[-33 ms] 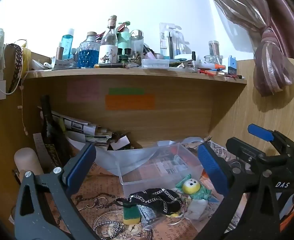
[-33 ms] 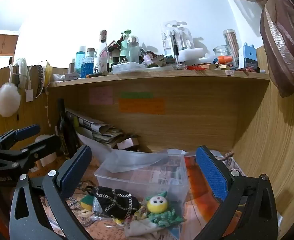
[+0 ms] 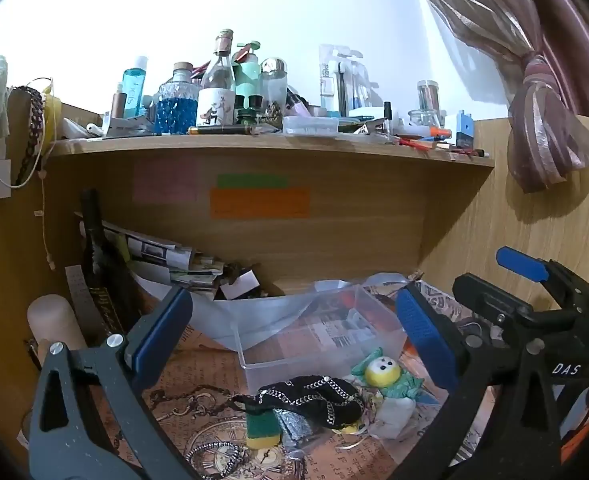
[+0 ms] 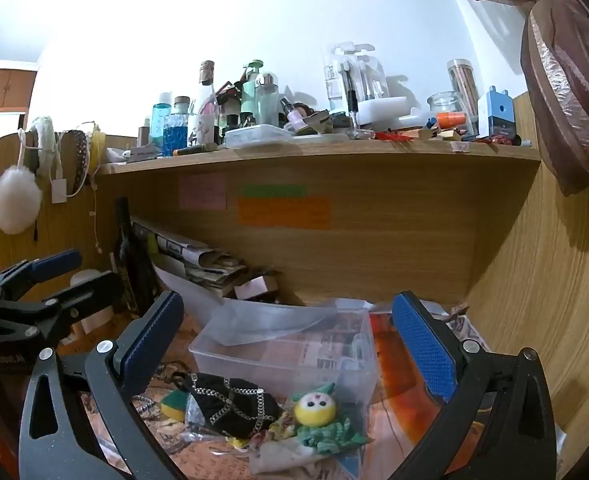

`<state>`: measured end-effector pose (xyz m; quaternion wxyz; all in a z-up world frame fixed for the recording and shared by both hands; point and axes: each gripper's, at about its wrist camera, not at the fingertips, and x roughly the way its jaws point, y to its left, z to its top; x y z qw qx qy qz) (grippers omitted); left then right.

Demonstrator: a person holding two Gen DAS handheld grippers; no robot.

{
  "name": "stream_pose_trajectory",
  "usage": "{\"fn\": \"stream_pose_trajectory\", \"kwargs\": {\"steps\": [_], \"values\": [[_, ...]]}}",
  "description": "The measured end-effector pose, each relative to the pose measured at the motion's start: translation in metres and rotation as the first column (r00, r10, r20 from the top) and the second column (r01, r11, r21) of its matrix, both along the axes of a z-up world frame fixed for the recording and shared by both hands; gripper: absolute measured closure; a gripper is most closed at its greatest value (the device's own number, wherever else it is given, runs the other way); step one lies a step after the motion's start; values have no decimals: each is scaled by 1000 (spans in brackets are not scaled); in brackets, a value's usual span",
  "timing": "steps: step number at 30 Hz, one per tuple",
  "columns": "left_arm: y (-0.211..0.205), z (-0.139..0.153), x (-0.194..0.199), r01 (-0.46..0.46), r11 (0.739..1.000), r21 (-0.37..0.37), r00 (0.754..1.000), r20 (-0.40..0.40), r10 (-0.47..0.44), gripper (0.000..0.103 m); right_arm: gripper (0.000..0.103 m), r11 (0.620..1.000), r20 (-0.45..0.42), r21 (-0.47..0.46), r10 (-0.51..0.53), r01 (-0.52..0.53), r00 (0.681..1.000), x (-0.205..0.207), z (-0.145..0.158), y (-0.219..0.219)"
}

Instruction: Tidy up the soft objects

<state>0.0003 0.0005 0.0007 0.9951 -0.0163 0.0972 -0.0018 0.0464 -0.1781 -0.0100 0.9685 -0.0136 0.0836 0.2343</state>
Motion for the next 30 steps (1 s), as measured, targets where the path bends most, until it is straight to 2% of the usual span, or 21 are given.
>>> {"fn": "stream_pose_trajectory", "kwargs": {"steps": [13,14,30], "values": [[4,-3,5,-14,1000,-6,1000,-5,14,0,0,1000,11,-1,-1,1,1000,-1,1,-9],[5,-3,5,-17,1000,-5,1000,-3,17,0,0,1000,20,-12,-2,2,1000,-1,-1,1],[1,-3,4,2,1000,8,1000,-7,-2,0,0,1000,22,-7,-2,2,1000,-2,0,0]]}}
